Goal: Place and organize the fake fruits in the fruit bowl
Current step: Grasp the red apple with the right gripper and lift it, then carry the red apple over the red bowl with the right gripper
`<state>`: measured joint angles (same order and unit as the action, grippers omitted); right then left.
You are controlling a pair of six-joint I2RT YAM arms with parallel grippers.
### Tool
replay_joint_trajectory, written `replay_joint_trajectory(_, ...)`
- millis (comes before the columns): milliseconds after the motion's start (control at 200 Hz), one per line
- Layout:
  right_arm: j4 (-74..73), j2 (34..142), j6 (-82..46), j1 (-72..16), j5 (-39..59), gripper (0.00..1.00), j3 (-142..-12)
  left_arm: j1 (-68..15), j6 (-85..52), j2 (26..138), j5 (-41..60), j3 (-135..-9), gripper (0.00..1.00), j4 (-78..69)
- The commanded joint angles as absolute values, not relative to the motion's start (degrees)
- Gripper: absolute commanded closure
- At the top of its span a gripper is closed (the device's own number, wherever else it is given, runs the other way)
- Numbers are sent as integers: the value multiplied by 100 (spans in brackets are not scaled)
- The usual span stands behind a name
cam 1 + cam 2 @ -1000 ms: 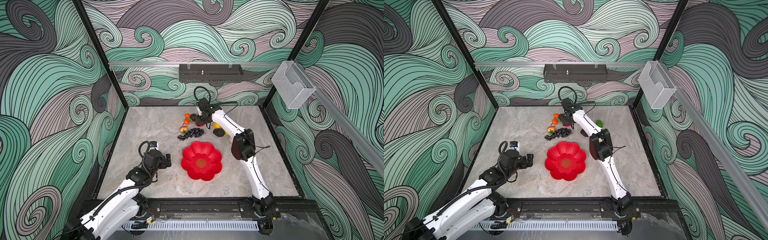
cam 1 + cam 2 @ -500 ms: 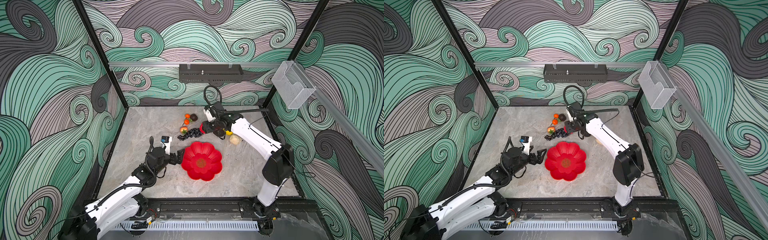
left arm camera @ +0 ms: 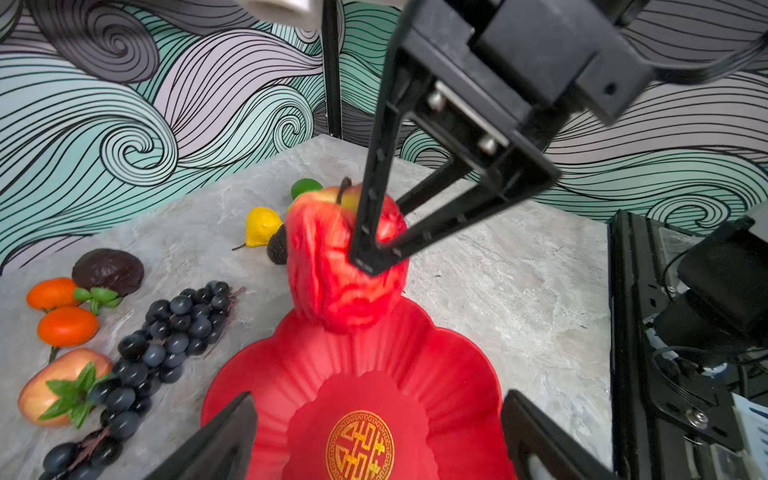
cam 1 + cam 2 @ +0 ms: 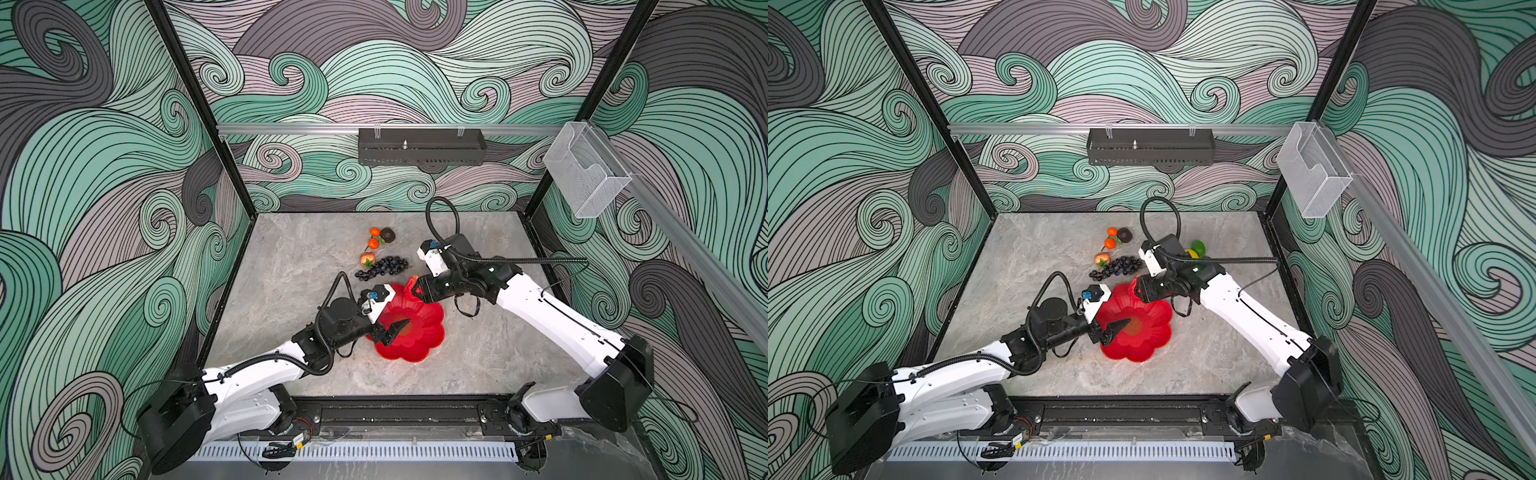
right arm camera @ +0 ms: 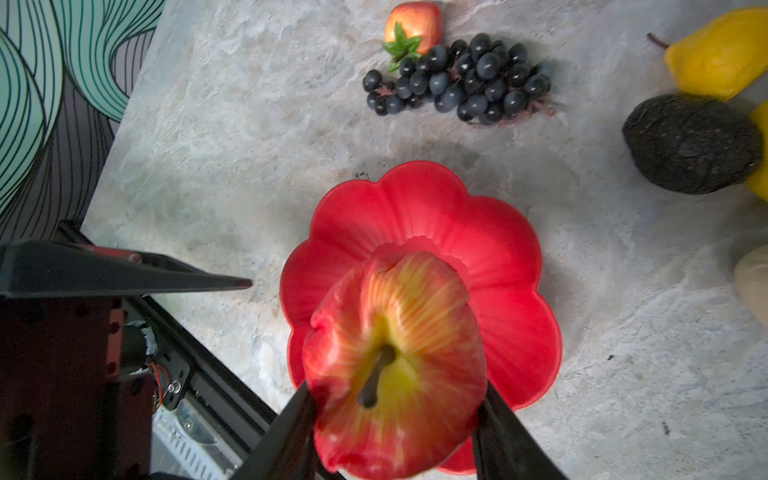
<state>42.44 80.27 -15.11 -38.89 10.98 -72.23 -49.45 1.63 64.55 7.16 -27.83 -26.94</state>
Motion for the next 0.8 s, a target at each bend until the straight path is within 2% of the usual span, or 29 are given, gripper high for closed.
replay_joint_trajectory(0, 4149, 7895, -1582, -4087, 1158, 47, -7087, -5079, 558, 6660, 613, -3102, 7, -3058)
replay_joint_trajectory(250, 4084, 7675, -1667, -4364, 1221, 47, -6893, -5156, 514, 7046, 474, -3267, 11, -3179)
replay_joint_trajectory(355, 4028, 7605, -1728, -4471, 1274, 47, -6856, -5168, 568, 7157, 601, -3398, 24, -2987)
replay_joint_trajectory(490, 4044, 7559, -1756, -4568, 1326, 47, -6864, -5186, 529, 7233, 470, -3363, 28, -3105)
replay_joint_trajectory(650, 4034, 7533, -1784, -4603, 1305, 46, -6829, -5186, 562, 7262, 465, -3449, 48, -2939)
replay_joint_trajectory(730, 4039, 7523, -1781, -4612, 1252, 38, -6812, -5186, 571, 7299, 504, -3502, 56, -2836)
replay_joint_trajectory(796, 4050, 7500, -1776, -4602, 1140, 29, -6812, -5186, 571, 7305, 517, -3483, 58, -2834)
